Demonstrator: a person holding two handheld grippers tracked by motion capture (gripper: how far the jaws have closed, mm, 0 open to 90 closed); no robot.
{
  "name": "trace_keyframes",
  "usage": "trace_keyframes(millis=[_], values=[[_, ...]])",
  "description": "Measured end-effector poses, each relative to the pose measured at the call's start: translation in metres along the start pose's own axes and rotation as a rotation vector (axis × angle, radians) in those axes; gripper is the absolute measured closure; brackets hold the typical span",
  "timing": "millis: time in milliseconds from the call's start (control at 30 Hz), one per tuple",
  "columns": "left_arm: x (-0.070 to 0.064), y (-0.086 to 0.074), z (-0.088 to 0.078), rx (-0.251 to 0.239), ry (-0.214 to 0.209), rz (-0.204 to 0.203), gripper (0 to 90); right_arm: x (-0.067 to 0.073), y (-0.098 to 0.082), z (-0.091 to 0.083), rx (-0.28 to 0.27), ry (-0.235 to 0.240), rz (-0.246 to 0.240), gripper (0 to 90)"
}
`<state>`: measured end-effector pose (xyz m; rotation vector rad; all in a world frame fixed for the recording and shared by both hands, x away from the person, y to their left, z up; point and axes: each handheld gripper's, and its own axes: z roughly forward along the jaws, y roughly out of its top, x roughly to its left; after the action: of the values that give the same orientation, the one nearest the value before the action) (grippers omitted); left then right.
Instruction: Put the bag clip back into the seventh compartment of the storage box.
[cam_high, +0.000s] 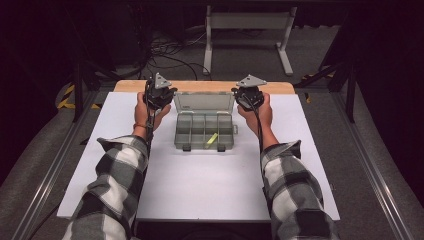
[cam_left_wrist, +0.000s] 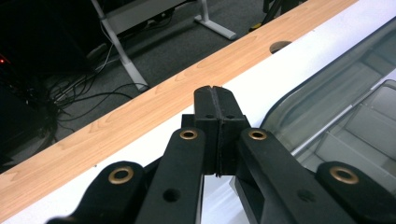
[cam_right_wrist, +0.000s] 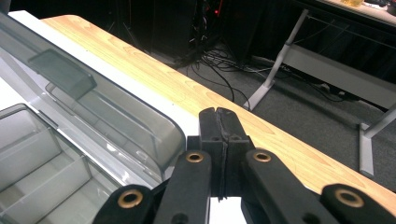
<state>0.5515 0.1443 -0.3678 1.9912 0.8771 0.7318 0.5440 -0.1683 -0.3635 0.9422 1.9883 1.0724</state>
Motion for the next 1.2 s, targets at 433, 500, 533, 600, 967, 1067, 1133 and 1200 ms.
trace_keyframes(millis=[433,500,533,600,967,1067,1133,1200], values=[[-0.003,-0.004,-0.002,0.004,-0.008,0.000,90.0,0.005,-0.002,-0.006,0.013,-0.008,-0.007,90.0],[-0.005,-0.005,-0.003,0.003,-0.003,-0.001,90.0,0.006,-0.002,-0.006,0.014,-0.011,-0.010,90.0],[-0.004,-0.006,-0.004,0.004,-0.007,0.006,90.0,0.006,-0.002,-0.006,0.014,-0.011,-0.010,90.0],[-0.005,-0.006,-0.005,0.002,-0.003,0.011,90.0,0.007,-0.002,-0.006,0.013,-0.011,-0.012,90.0],[-0.009,-0.012,-0.008,-0.010,-0.022,0.014,90.0,0.014,-0.008,-0.011,0.025,-0.040,-0.037,90.0],[-0.009,-0.013,-0.008,-0.019,-0.021,0.002,90.0,0.014,-0.009,-0.011,0.021,-0.040,-0.035,90.0],[-0.009,-0.014,-0.008,-0.018,-0.021,-0.004,90.0,0.015,-0.010,-0.011,0.016,-0.043,-0.030,90.0],[-0.010,-0.013,-0.008,-0.016,-0.016,0.002,90.0,0.016,-0.010,-0.012,0.018,-0.046,-0.028,90.0]])
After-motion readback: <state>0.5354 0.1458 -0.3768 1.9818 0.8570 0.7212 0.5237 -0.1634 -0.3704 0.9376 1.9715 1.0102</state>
